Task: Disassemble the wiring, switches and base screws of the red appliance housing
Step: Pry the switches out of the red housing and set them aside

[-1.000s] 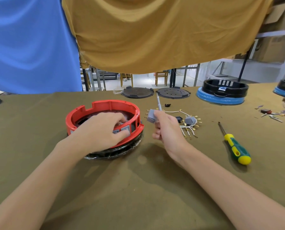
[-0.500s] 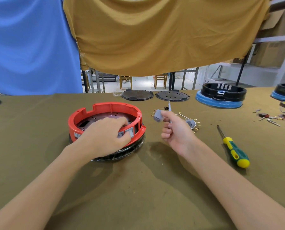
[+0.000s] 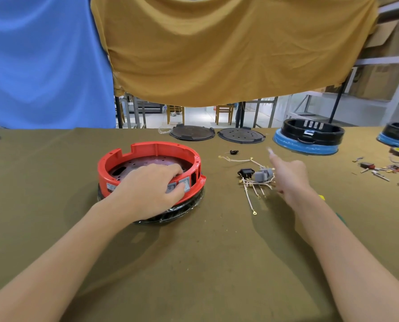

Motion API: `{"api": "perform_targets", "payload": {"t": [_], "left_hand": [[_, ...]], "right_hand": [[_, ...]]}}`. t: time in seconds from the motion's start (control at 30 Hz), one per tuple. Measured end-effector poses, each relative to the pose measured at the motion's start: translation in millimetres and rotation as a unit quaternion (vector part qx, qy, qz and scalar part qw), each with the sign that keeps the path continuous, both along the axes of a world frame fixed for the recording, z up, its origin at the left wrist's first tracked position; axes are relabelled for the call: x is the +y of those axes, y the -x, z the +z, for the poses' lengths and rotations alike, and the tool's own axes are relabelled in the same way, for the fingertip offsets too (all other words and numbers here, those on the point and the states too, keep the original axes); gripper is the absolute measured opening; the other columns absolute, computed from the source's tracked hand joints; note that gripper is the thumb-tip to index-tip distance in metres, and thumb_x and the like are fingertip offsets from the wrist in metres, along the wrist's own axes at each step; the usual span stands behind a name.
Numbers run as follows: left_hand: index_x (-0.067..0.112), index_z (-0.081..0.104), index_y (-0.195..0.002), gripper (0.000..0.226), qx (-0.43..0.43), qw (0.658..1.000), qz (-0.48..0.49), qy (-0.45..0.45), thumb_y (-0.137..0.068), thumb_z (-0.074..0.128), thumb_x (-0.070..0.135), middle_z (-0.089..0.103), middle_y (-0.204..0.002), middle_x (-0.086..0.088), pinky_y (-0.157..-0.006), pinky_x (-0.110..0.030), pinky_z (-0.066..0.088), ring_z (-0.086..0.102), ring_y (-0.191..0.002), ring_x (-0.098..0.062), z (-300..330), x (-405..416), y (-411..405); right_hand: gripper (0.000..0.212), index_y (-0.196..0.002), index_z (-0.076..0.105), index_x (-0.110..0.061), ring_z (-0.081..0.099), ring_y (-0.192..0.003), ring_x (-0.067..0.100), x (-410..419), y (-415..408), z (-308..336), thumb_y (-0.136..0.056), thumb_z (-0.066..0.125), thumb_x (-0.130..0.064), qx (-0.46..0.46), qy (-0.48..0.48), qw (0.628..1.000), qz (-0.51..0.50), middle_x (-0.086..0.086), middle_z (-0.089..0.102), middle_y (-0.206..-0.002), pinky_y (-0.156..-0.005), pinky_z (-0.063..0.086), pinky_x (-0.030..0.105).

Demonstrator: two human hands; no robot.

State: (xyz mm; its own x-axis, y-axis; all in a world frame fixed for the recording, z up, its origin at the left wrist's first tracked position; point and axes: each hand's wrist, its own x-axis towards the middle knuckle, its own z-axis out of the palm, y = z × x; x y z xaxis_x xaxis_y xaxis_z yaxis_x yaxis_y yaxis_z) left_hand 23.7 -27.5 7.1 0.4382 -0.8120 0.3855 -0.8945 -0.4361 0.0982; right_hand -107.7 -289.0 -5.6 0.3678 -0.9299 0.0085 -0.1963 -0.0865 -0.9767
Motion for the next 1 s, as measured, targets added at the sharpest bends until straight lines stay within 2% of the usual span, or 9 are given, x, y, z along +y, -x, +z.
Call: {"api": "perform_targets", "payload": {"t": [0.1, 0.2, 0.33, 0.4, 0.5, 0.67, 0.8, 0.9, 1.0], "left_hand": [[0.03, 0.059, -0.1, 0.019, 0.0, 1.0, -0.003, -0.003, -0.095, 0.045, 0.042, 0.061, -0.077, 0.013, -0.06, -0.029, 0.043, 0.055, -0.069, -0.005, -0.2, 0.5, -0.5], [0.034, 0.058, -0.106, 0.02, -0.008, 1.0, 0.002, -0.001, -0.094, 0.047, 0.047, 0.061, -0.08, 0.018, -0.056, -0.025, 0.038, 0.054, -0.069, -0.001, 2.4, 2.6, -2.3], [0.035, 0.056, -0.105, 0.026, 0.003, 1.0, 0.018, 0.0, -0.09, 0.049, 0.054, 0.063, -0.084, 0.017, -0.058, -0.027, 0.043, 0.056, -0.071, -0.001, 4.8, 5.0, -4.4], [0.03, 0.057, -0.105, 0.027, 0.017, 1.0, 0.018, -0.004, -0.091, 0.05, 0.051, 0.066, -0.085, 0.014, -0.067, -0.035, 0.052, 0.06, -0.073, -0.006, 4.1, 3.8, -3.7], [0.027, 0.059, -0.104, 0.024, 0.043, 0.999, -0.008, 0.003, -0.093, 0.054, 0.046, 0.067, -0.087, 0.012, -0.076, -0.04, 0.053, 0.061, -0.079, -0.009, 3.4, 3.1, -4.5], [0.028, 0.062, -0.112, 0.026, 0.081, 0.994, -0.069, -0.02, -0.095, 0.055, 0.047, 0.069, -0.093, 0.012, -0.078, -0.04, 0.052, 0.064, -0.083, -0.009, 8.2, 7.0, -7.2], [0.03, 0.066, -0.119, 0.04, 0.094, 0.989, -0.109, -0.015, -0.09, 0.054, 0.055, 0.071, -0.1, 0.016, -0.08, -0.03, 0.051, 0.064, -0.088, -0.002, 10.1, 8.9, -8.3], [0.028, 0.065, -0.129, 0.061, 0.095, 0.988, -0.122, -0.008, -0.083, 0.046, 0.063, 0.069, -0.114, 0.018, -0.088, -0.022, 0.049, 0.062, -0.101, 0.001, 10.1, 9.0, -8.8], [0.028, 0.063, -0.132, 0.055, 0.068, 0.99, -0.122, -0.005, -0.087, 0.048, 0.057, 0.063, -0.102, 0.026, -0.083, -0.01, 0.04, 0.056, -0.093, 0.005, 7.3, 7.5, -8.8]], "right_hand": [[0.034, -0.116, 0.06, -0.007, 0.033, -0.062, 0.013, -1.3, -0.2, 3.7, -0.105, 0.043, -0.035, -0.099, -0.011, 0.995, -0.026, 0.0, 0.037, -0.072, -0.056, 0.031, 0.03], [0.027, -0.121, 0.058, -0.011, 0.037, -0.061, 0.01, 2.9, -0.8, 6.2, -0.107, 0.04, -0.026, -0.128, -0.006, 0.992, -0.002, -0.001, 0.043, -0.075, -0.051, 0.034, 0.024], [0.014, -0.118, 0.053, -0.023, 0.042, -0.048, 0.007, 18.8, -0.3, 9.1, -0.104, 0.048, -0.02, -0.171, 0.035, 0.979, 0.101, -0.002, 0.051, -0.064, -0.041, 0.034, 0.02], [0.011, -0.112, 0.057, -0.02, 0.04, -0.044, 0.01, 28.8, -1.4, 8.7, -0.102, 0.053, -0.017, -0.171, 0.046, 0.97, 0.167, -0.003, 0.053, -0.054, -0.038, 0.033, 0.022], [0.01, -0.103, 0.065, -0.009, 0.038, -0.043, 0.013, 42.2, -3.7, 8.2, -0.101, 0.057, -0.014, -0.213, 0.012, 0.944, 0.251, 0.003, 0.055, -0.055, -0.038, 0.035, 0.022], [0.026, -0.089, 0.073, -0.012, 0.046, -0.049, 0.01, 54.8, -6.0, 8.1, -0.098, 0.058, -0.031, -0.294, -0.078, 0.892, 0.334, 0.001, 0.057, -0.062, -0.046, 0.045, 0.022], [0.037, -0.086, 0.072, -0.011, 0.062, -0.062, 0.014, 64.7, -10.8, 4.6, -0.092, 0.053, -0.043, -0.284, -0.06, 0.884, 0.366, 0.003, 0.063, -0.067, -0.067, 0.059, 0.032], [0.031, -0.088, 0.069, -0.011, 0.07, -0.071, 0.017, 72.9, -12.2, 1.1, -0.098, 0.052, -0.035, -0.251, 0.01, 0.897, 0.363, 0.004, 0.069, -0.069, -0.08, 0.061, 0.036], [0.018, -0.096, 0.063, -0.006, 0.072, -0.074, 0.017, 78.9, -12.1, -0.2, -0.097, 0.058, -0.023, -0.249, 0.059, 0.894, 0.369, 0.004, 0.072, -0.074, -0.085, 0.061, 0.039]]}}
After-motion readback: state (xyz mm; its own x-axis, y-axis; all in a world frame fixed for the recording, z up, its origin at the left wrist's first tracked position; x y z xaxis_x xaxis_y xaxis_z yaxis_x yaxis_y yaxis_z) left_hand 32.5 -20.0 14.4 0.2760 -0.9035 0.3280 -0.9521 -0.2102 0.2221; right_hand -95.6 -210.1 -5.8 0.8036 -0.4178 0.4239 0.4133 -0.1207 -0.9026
